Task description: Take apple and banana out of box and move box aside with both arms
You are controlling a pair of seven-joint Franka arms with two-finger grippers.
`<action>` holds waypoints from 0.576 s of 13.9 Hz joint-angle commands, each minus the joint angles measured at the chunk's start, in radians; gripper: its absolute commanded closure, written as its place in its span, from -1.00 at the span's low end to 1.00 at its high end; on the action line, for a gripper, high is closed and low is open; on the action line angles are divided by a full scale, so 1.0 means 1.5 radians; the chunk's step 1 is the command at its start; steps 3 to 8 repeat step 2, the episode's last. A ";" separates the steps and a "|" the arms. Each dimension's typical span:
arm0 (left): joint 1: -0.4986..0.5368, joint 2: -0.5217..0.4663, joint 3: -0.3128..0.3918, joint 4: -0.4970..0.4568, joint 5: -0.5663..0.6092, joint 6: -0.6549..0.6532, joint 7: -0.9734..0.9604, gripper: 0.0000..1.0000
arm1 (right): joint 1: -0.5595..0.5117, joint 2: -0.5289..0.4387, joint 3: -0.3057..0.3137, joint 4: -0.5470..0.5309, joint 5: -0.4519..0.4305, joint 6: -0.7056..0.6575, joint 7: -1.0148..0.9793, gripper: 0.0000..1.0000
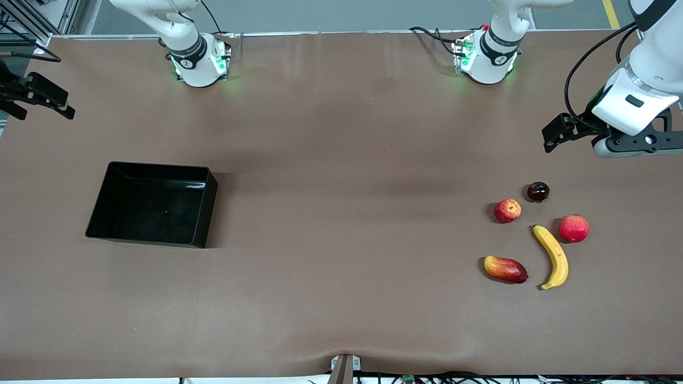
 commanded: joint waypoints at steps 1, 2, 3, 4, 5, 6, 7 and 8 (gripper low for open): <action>0.004 0.012 0.001 0.031 -0.003 -0.004 0.005 -1.00 | -0.013 0.032 0.005 0.049 0.003 -0.015 -0.009 -1.00; 0.004 0.011 0.001 0.033 -0.001 -0.008 0.007 -1.00 | -0.012 0.032 0.005 0.049 0.003 -0.015 -0.009 -1.00; 0.004 0.011 0.001 0.033 -0.001 -0.008 0.007 -1.00 | -0.012 0.032 0.005 0.049 0.003 -0.015 -0.009 -1.00; 0.004 0.011 0.001 0.033 -0.001 -0.008 0.007 -1.00 | -0.012 0.032 0.005 0.049 0.003 -0.015 -0.009 -1.00; 0.004 0.011 0.001 0.033 -0.001 -0.008 0.007 -1.00 | -0.012 0.032 0.005 0.049 0.003 -0.015 -0.009 -1.00; 0.004 0.011 0.001 0.033 -0.001 -0.008 0.007 -1.00 | -0.012 0.032 0.005 0.049 0.003 -0.015 -0.009 -1.00; 0.004 0.011 0.001 0.033 -0.001 -0.008 0.007 -1.00 | -0.012 0.032 0.005 0.049 0.003 -0.015 -0.009 -1.00; 0.004 0.011 0.001 0.033 -0.001 -0.008 0.007 -1.00 | -0.012 0.032 0.005 0.049 0.003 -0.015 -0.009 -1.00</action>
